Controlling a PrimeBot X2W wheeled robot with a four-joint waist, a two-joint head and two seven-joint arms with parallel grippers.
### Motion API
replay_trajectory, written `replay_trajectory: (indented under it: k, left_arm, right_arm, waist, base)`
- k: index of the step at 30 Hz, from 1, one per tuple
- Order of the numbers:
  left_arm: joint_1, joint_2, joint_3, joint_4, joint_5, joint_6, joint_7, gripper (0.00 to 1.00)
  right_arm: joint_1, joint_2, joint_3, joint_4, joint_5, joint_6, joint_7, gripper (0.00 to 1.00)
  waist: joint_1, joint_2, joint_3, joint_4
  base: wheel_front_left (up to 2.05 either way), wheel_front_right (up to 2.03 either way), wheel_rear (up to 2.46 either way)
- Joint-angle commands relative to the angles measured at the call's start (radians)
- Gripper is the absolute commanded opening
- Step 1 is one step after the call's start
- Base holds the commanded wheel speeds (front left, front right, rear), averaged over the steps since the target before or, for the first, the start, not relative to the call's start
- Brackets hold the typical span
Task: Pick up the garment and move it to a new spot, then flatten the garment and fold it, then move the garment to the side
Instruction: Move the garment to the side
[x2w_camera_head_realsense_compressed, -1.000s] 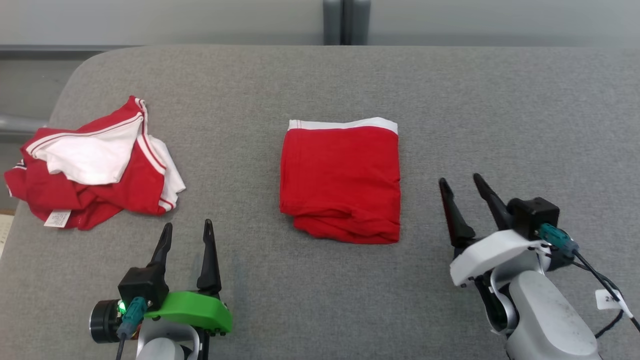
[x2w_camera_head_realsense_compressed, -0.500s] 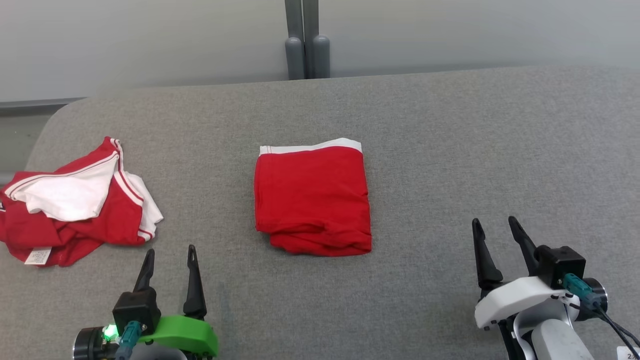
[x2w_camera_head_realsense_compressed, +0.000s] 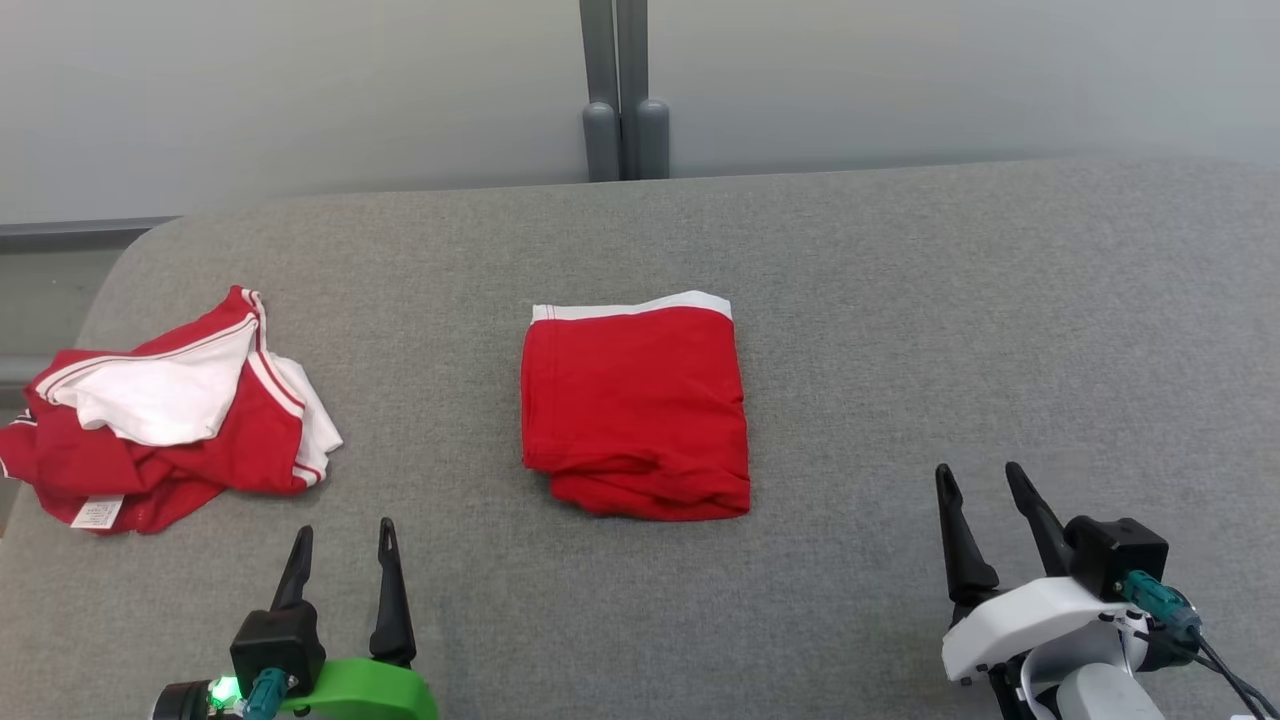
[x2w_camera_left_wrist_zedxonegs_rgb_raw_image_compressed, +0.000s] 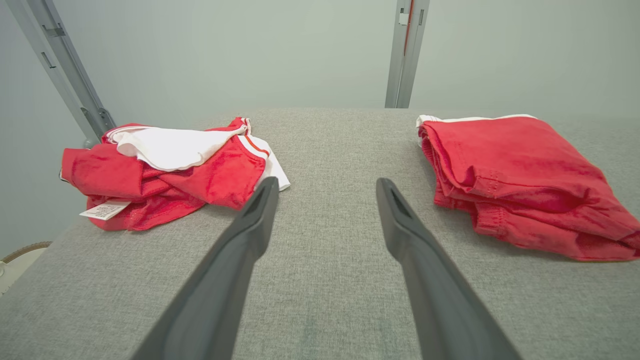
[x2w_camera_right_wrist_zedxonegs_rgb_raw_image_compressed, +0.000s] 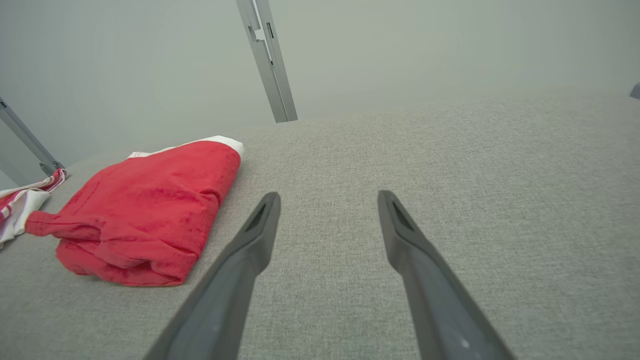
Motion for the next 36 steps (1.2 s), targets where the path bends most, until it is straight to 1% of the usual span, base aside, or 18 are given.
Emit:
replay_trajectory:
  k: [1, 5, 11, 16, 19, 24, 28, 31, 32, 33, 36]
  left_arm:
    - [0.0, 0.003, -0.005, -0.005, -0.005, -0.001, 0.0, 1.0]
    - [-0.028, 0.003, -0.027, -0.016, -0.023, -0.002, 0.0, 1.0]
    - [-0.061, 0.003, -0.066, -0.024, -0.036, 0.009, 0.0, 1.0]
    - [-0.086, 0.004, -0.087, -0.031, -0.048, 0.016, 0.0, 1.0]
    - [-0.09, 0.003, -0.093, -0.038, -0.056, 0.026, 0.0, 1.0]
    - [-0.104, 0.003, -0.101, -0.043, -0.063, 0.03, 0.0, 1.0]
    - [-0.112, 0.003, -0.107, -0.047, -0.071, 0.036, 0.0, 1.0]
    - [-0.12, 0.003, -0.112, -0.052, -0.075, 0.042, 0.0, 1.0]
    - [-0.121, 0.003, -0.111, -0.053, -0.075, 0.042, 0.0, 1.0]
    - [-0.122, 0.003, -0.11, -0.053, -0.075, 0.042, 0.0, 1.0]
    - [-0.123, 0.003, -0.105, -0.054, -0.067, 0.042, 0.0, 1.0]
  right_arm:
    - [-0.007, -0.001, 0.009, 0.007, 0.011, 0.0, -0.002, 1.0]
    - [-0.053, -0.001, 0.045, 0.044, 0.057, 0.0, -0.002, 1.0]
    - [-0.168, -0.002, 0.101, 0.131, 0.126, 0.0, -0.003, 1.0]
    - [-0.279, -0.002, 0.107, 0.227, 0.164, 0.0, -0.002, 1.0]
    - [-0.334, -0.003, 0.114, 0.276, 0.173, 0.0, -0.002, 1.0]
    - [-0.4, -0.003, 0.103, 0.372, 0.171, 0.0, -0.002, 1.0]
    - [-0.445, -0.003, 0.104, 0.456, 0.166, 0.0, -0.002, 1.0]
    - [-0.47, -0.002, 0.115, 0.492, 0.18, 0.0, 0.0, 1.0]
    - [-0.475, -0.001, 0.117, 0.495, 0.179, 0.0, 0.0, 0.35]
    - [-0.479, 0.0, 0.122, 0.497, 0.177, 0.0, 0.0, 0.0]
    - [-0.478, -0.001, 0.119, 0.471, 0.166, 0.0, 0.0, 0.0]
  waist:
    - [0.0, 0.0, 0.009, 0.011]
    - [0.0, 0.0, 0.04, 0.046]
    - [0.0, 0.0, 0.108, 0.128]
    - [0.0, 0.0, 0.165, 0.205]
    - [0.0, 0.0, 0.189, 0.236]
    - [0.0, 0.0, 0.218, 0.266]
    - [0.0, 0.0, 0.233, 0.274]
    - [0.0, 0.0, 0.244, 0.273]
    - [0.0, 0.0, 0.248, 0.271]
    - [0.0, 0.0, 0.25, 0.267]
    - [0.0, 0.0, 0.247, 0.25]
  base:
    - [0.0, 0.0, 0.0]
    - [0.0, 0.0, 0.0]
    - [0.0, 0.0, 0.0]
    - [0.0, 0.0, 0.0]
    - [0.0, 0.0, 0.0]
    - [0.0, 0.0, 0.0]
    - [0.0, 0.0, 0.0]
    - [0.0, 0.0, 0.0]
    - [0.0, 0.0, 0.0]
    - [0.0, 0.0, 0.0]
    - [0.0, 0.0, 0.0]
